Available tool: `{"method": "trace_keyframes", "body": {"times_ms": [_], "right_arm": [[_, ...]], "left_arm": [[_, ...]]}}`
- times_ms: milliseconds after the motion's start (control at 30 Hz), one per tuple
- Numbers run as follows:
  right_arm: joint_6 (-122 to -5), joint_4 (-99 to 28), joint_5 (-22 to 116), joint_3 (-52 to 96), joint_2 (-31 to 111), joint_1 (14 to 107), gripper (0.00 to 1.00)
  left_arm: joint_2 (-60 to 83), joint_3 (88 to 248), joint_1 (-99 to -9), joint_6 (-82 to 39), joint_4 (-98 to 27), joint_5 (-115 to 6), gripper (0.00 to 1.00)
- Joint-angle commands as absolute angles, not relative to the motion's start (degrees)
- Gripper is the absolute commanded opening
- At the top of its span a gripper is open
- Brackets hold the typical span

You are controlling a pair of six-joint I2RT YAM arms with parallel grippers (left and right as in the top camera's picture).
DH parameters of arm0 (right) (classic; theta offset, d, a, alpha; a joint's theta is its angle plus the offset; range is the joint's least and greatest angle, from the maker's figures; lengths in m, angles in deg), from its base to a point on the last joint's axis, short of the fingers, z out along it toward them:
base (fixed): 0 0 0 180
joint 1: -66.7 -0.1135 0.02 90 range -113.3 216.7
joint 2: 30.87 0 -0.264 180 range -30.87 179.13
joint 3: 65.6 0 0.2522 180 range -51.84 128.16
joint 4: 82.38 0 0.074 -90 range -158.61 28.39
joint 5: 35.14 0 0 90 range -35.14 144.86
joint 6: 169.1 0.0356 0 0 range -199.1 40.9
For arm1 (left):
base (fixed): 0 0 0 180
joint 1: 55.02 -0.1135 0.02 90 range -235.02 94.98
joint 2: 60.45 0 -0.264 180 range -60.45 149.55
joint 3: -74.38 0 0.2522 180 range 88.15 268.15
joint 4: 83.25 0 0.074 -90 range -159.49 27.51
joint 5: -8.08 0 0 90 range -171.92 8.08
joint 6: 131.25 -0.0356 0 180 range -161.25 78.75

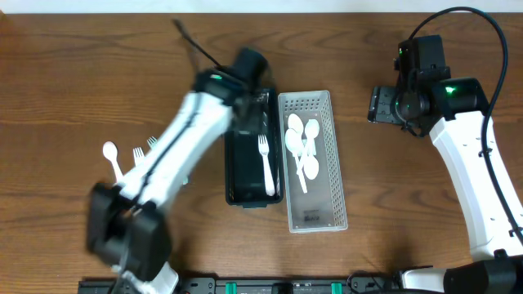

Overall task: Pack container
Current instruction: 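Carry the white fork with left gripper into the black tray and release, then lower left gripper onto the mint-green fork and grasp it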

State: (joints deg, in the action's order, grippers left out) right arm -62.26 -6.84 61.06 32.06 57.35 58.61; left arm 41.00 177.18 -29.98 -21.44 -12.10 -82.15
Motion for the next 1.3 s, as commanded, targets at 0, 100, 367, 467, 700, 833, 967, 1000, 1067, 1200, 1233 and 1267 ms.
{"method": "trace_keyframes", "body": {"times_ms": [0,100,367,467,700,833,967,1000,1067,1200,1233,1267], "right_arm": [[-63.37,-6.68,62.15,31.82,57.53,58.82,0.73],[-63.37,-6.64,62.15,31.82,57.53,58.82,0.73],[-63.35,-6.66,62.15,31.82,57.53,58.82,0.73],[-63.35,-6.66,62.15,31.82,57.53,58.82,0.73],[-63.33,-6.18,62.13,31.82,57.53,58.82,0.73],[-63.35,-5.87,62.15,31.82,57.53,58.82,0.73],[-63.35,-5.87,62.15,31.82,57.53,58.82,0.73],[-63.35,-5.87,62.15,31.82,57.53,58.82,0.73],[-63.35,-5.94,62.15,31.82,57.53,58.82,0.73],[-63.35,-6.01,62.17,31.82,57.53,58.82,0.73],[-63.35,-5.96,62.17,31.82,57.53,58.87,0.73],[-63.35,-5.94,62.17,31.82,57.53,58.89,0.73]], "left_arm": [[32.26,179.52,-36.86,-20.81,-11.12,-85.84,0.91],[28.91,179.52,-44.10,-19.26,-10.38,-85.84,0.97],[33.15,174.91,-57.72,-14.12,-9.78,-85.36,0.98],[36.87,173.55,-59.00,-14.10,-10.07,-84.83,0.98],[48.50,173.38,-59.88,-14.18,-10.57,-80.77,0.98],[52.63,173.38,-59.88,-15.74,-11.16,-79.22,0.98],[55.43,173.38,-59.88,-16.09,-12.06,-78.26,0.98],[55.99,173.35,-59.88,-16.09,-12.25,-78.23,0.98],[56.63,173.33,-59.88,-16.09,-12.43,-78.21,0.98],[57.52,173.20,-59.88,-16.09,-13.00,-78.21,0.98],[57.55,173.00,-59.88,-16.09,-13.26,-78.21,0.98],[57.55,172.63,-59.88,-16.09,-13.74,-78.21,0.98]]}}
